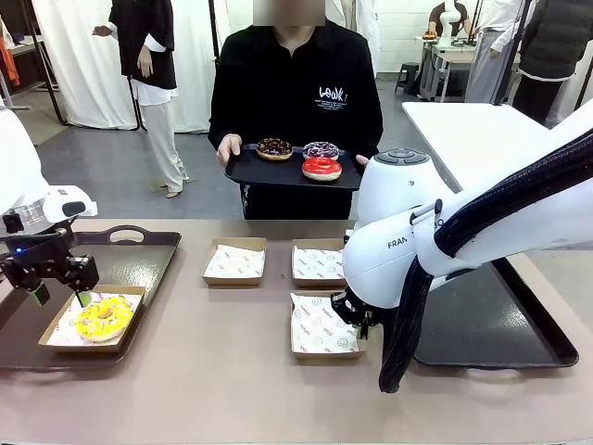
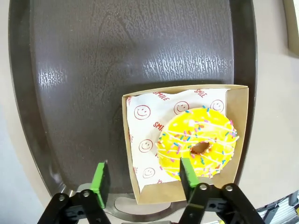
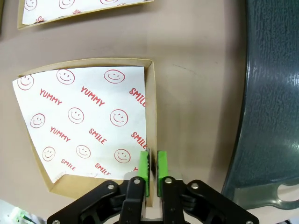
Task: Individually package the donuts and arrange them on the tray.
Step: Place the picked Paper togo box on the Handle tray while simultaneously picking up another Paper togo box from the table with the other hand.
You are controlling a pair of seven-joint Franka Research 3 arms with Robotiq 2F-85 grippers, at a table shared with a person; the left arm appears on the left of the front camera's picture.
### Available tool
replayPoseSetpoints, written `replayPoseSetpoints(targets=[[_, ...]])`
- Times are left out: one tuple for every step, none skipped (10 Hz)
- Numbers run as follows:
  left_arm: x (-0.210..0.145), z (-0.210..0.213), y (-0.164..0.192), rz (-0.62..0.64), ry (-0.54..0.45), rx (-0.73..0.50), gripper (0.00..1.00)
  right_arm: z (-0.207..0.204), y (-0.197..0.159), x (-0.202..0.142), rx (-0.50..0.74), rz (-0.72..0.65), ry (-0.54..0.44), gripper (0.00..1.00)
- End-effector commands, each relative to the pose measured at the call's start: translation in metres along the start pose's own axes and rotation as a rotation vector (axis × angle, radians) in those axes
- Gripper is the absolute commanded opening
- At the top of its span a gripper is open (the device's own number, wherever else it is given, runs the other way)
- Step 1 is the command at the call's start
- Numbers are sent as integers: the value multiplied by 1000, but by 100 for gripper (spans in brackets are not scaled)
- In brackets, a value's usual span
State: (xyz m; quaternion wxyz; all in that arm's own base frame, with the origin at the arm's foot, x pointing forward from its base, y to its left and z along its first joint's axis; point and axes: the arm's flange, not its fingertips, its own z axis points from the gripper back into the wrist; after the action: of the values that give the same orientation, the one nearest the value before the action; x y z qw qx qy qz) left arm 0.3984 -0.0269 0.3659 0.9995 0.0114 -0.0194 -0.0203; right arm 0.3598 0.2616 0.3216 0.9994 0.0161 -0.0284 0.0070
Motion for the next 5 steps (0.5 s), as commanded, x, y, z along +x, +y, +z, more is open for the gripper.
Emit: replayPoseSetpoints(targets=[[-14,-3,-2,14,-6,-11,100,2,1,2,22,-11,0,0],[-14,-2,-2,16,-7,-14,100,3,1,3,23,-17,-2,0],[-14,-1,-2,19,-7,-17,100,4,1,3,26,-17,-3,0],[-13,-1,-3,26,0,-28,100,5,1,3,26,-15,-2,0],[-13,2,-3,33,8,-52,100,9,2,2,24,-23,-6,0]])
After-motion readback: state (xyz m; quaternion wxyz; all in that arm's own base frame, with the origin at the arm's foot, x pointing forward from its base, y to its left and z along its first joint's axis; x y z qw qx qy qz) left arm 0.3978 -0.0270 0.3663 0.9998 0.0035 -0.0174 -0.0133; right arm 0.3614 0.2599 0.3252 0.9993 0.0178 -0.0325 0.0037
